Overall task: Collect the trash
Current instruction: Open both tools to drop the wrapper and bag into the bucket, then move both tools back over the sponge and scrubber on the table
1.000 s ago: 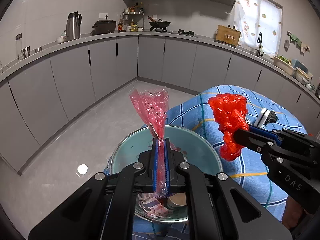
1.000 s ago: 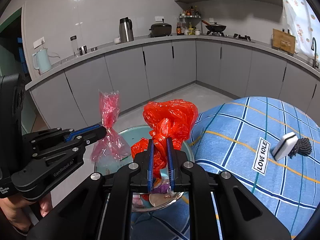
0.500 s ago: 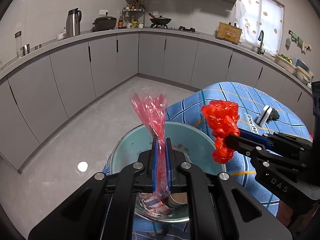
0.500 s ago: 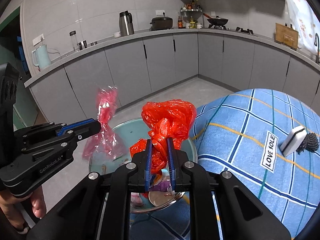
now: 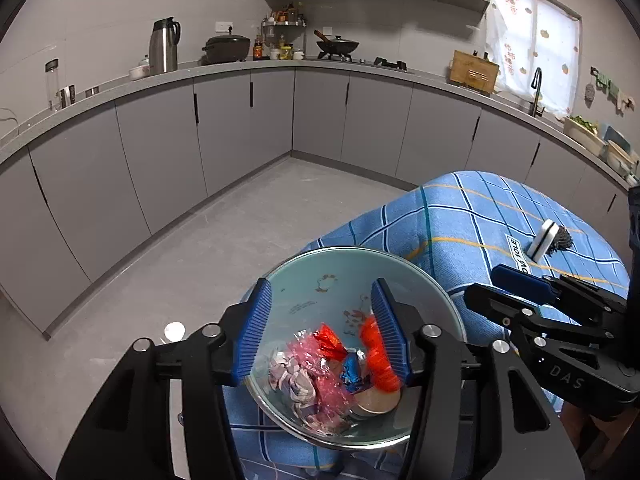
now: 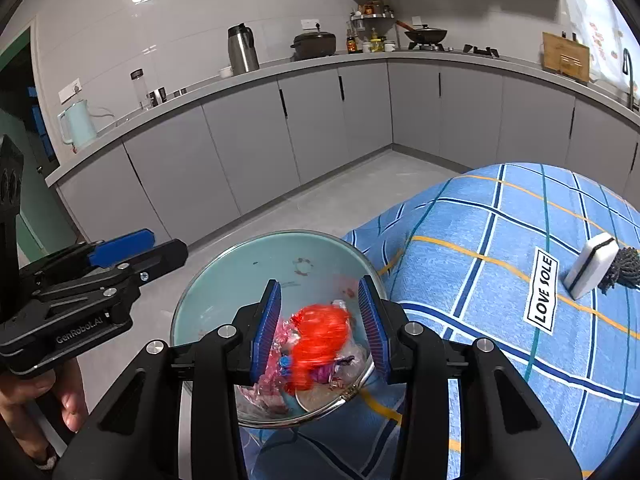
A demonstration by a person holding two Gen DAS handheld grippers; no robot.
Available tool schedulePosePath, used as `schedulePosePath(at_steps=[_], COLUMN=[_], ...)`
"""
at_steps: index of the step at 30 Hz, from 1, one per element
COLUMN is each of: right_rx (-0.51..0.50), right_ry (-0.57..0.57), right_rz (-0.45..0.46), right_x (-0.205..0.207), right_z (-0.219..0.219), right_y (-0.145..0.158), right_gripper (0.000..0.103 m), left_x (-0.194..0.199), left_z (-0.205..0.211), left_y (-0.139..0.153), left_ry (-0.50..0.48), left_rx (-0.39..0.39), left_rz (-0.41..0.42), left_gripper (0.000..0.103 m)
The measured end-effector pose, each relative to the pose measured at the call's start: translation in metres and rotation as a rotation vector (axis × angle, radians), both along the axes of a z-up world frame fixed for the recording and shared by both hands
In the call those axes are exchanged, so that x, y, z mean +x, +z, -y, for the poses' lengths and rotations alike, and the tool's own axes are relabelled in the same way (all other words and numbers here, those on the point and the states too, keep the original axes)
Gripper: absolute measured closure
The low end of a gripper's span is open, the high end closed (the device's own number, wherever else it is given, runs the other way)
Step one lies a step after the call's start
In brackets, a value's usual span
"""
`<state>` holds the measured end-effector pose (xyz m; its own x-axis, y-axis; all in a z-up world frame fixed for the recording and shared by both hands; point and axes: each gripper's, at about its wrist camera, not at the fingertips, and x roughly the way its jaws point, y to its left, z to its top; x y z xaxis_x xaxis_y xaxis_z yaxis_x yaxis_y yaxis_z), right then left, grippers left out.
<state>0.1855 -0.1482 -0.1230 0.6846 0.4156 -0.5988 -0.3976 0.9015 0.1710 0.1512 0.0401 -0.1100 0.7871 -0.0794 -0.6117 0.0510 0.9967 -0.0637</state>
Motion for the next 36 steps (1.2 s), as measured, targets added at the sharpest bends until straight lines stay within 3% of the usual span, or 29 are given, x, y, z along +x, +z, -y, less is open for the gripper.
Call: schedulePosePath(at_steps=[22,36], right_rx=[0.009,0.025], right_ry=[-0.015,-0.072], right_rz=[0.008,0.011], right_x=[-0.007,-0.016], right_z=[0.007,0.038], right_y=[0.004,0.007], right_gripper=[0.056,0.051], left_x=[-0.001,0.007], left_z=[0.000,0.019], left_y=[0.001,0.003], left_ry=[0.015,-0.018], left_rx=[0.008,0.033], left_rz=[0.008,0.014], left_gripper=[0.039,0.032])
